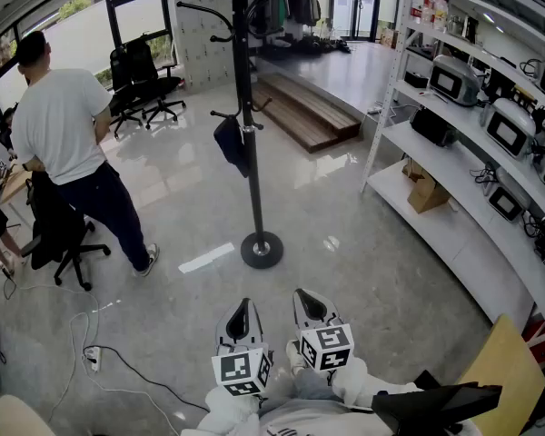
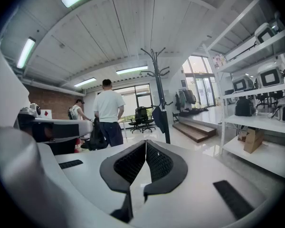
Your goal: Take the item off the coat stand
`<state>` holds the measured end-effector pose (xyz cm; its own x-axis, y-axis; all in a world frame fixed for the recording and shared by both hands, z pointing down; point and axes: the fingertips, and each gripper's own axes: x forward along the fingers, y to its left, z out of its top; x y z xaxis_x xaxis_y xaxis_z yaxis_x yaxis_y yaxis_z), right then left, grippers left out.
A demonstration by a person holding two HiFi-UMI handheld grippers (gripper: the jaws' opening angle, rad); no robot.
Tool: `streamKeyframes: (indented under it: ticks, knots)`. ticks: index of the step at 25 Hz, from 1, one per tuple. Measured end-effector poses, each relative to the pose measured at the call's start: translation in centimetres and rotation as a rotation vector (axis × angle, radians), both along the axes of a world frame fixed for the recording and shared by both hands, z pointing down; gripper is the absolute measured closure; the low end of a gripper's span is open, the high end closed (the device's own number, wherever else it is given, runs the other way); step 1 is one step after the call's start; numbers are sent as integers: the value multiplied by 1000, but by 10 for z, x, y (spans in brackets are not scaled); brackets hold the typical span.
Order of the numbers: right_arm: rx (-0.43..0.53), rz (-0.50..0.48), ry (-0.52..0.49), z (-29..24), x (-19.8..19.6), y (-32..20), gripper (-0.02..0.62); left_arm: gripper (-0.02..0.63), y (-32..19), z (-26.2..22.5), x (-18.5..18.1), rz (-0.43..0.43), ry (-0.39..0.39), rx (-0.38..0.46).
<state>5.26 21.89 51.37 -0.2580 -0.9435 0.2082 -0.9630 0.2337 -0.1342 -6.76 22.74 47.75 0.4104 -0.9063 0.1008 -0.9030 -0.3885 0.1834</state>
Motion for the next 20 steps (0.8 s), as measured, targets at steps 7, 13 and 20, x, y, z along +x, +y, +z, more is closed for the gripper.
streamKeyframes:
  ticks: [7, 13, 20]
  knots:
    - [-6, -35, -8, -3, 9, -65, 581, 604, -63, 0, 12, -27, -5, -15]
    - [-15, -47, -23, -5, 27, -127, 581, 604, -121, -3, 29, -41, -15, -20]
    - [-35, -78, -26, 6, 42, -188, 581, 604, -183, 5, 49, -63, -22, -40]
